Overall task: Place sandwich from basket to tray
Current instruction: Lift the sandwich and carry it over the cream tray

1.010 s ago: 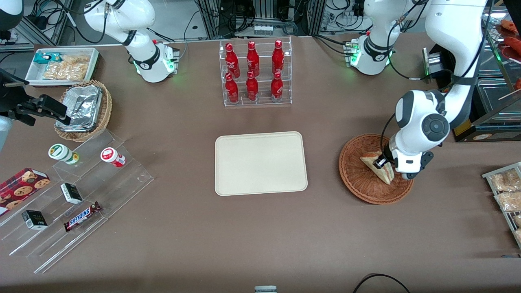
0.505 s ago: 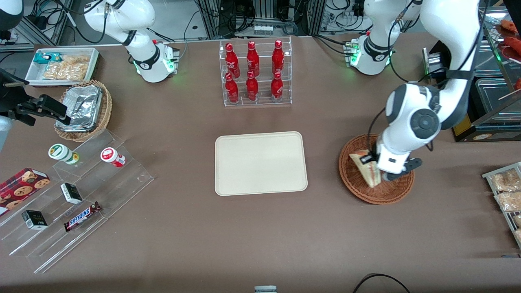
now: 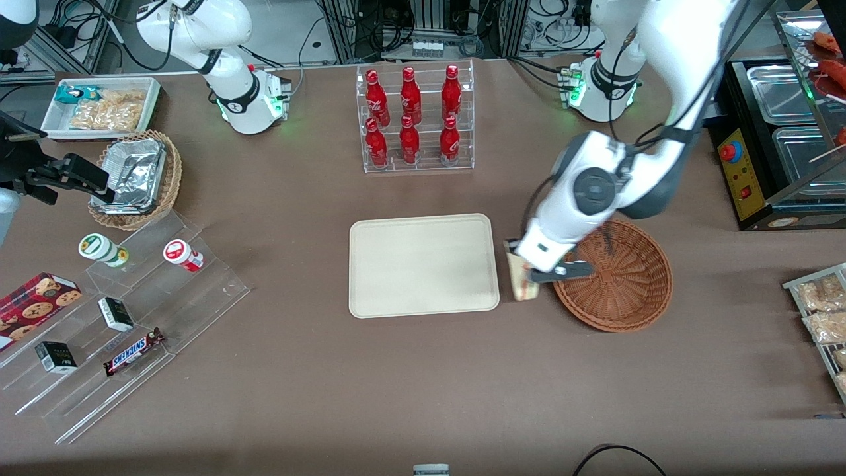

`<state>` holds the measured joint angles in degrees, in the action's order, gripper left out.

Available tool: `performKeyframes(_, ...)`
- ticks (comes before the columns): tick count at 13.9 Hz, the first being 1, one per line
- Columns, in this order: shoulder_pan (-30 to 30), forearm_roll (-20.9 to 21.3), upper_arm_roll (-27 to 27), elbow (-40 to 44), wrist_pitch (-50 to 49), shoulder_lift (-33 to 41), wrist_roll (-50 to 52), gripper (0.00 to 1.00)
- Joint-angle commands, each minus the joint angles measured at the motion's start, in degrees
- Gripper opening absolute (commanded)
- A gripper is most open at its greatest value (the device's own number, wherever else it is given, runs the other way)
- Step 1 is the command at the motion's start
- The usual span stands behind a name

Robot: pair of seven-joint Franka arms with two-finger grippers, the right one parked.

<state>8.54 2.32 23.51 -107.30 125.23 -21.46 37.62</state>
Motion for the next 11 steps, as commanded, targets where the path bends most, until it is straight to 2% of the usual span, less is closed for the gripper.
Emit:
performKeyframes(1, 4.80, 4.78, 0.13, 8.74, -2.27, -6.30, 5.69, 0.00)
performKeyframes(5, 12.72, 7.69, 0.05, 19.82, -7.62, -14.30, 12.12, 0.00)
performKeyframes(7, 15.70, 7.52, 0.13, 25.71, -10.08, -18.69, 13.87, 0.00)
performKeyframes(11, 19.41, 7.79, 0.05, 31.08, -10.27, -24.23, 16.78, 0.01)
